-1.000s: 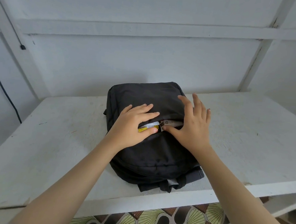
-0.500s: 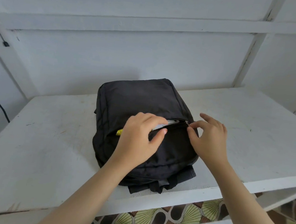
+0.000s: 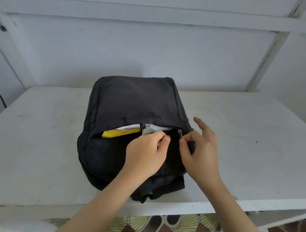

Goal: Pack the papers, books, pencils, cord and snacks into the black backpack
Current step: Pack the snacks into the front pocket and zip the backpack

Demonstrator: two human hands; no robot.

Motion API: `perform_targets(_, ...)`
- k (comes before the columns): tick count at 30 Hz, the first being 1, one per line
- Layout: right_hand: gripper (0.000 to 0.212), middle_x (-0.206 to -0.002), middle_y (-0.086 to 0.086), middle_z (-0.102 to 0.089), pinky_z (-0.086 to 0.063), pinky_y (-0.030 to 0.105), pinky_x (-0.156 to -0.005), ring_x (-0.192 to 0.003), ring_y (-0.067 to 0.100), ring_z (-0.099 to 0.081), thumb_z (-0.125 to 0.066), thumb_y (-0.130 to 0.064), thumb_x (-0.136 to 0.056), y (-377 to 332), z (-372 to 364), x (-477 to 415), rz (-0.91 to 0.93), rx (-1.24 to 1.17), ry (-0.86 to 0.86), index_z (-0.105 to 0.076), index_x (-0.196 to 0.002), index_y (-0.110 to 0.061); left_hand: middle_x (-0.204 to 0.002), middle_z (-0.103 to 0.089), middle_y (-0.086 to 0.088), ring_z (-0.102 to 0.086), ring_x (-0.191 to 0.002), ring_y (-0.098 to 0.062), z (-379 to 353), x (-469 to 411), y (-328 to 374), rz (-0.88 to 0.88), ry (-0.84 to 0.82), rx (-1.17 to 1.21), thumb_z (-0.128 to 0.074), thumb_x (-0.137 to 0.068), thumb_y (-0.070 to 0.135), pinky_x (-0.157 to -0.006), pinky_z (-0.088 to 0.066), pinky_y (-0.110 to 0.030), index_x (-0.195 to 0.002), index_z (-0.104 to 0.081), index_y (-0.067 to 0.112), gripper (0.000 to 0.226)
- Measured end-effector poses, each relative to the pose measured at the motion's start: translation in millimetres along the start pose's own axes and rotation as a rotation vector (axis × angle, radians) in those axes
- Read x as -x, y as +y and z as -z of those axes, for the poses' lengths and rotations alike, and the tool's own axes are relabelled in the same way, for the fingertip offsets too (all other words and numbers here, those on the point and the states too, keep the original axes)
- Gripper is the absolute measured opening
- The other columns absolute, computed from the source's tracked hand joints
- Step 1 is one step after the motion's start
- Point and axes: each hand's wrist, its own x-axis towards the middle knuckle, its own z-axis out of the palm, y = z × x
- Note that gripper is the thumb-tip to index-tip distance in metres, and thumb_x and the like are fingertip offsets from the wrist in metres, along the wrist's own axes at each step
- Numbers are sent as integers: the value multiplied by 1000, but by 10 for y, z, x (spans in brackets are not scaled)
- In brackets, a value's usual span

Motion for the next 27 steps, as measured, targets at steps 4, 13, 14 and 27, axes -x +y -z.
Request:
perform_targets(4,6,-143,6,-43,-34,34,-101,-128,20,-38,-69,-13,-82,76,-39,6,100,-56,10,-64,-78,-15,-64,-53,14,-50,-55,-3,-68,-22,103,34,65,-22,-43,-96,39,-50,-40,-20,-96,-67,27,26)
perform_targets(13,33,-136,-11,-48,-38,32,-105,-127,1,-41,-42,-31,-79,368,14,-36,75,-360,-121,-69,-99,-30,-65,-52,15,-45,-53,1,-240,-86,222,117,99,-38,-48,-93,41,-52,-41,-19,-93,-65,30,20)
perform_targets(14,31,-133,-10,-51,-40,32,-104,-125,2,-44,-42,-31,-80,392,11,-66,67,-378,-105,-67,-98,-30,-64,-53,15,-45,-53,0,-248,-91,219,126,107,-46,-49,-93,41,-51,-41,-19,-92,-65,29,19)
perform_targets(27,32,-135,-8,-47,-38,33,-105,-126,16,-44,-54,-22,-84,596,-66,-446,184,-377,-199,-64,-109,-39,-54,-50,12,-48,-48,-4,-410,-131,233,110,201,-130,-51,-88,41,-47,-46,-25,-72,-59,26,23)
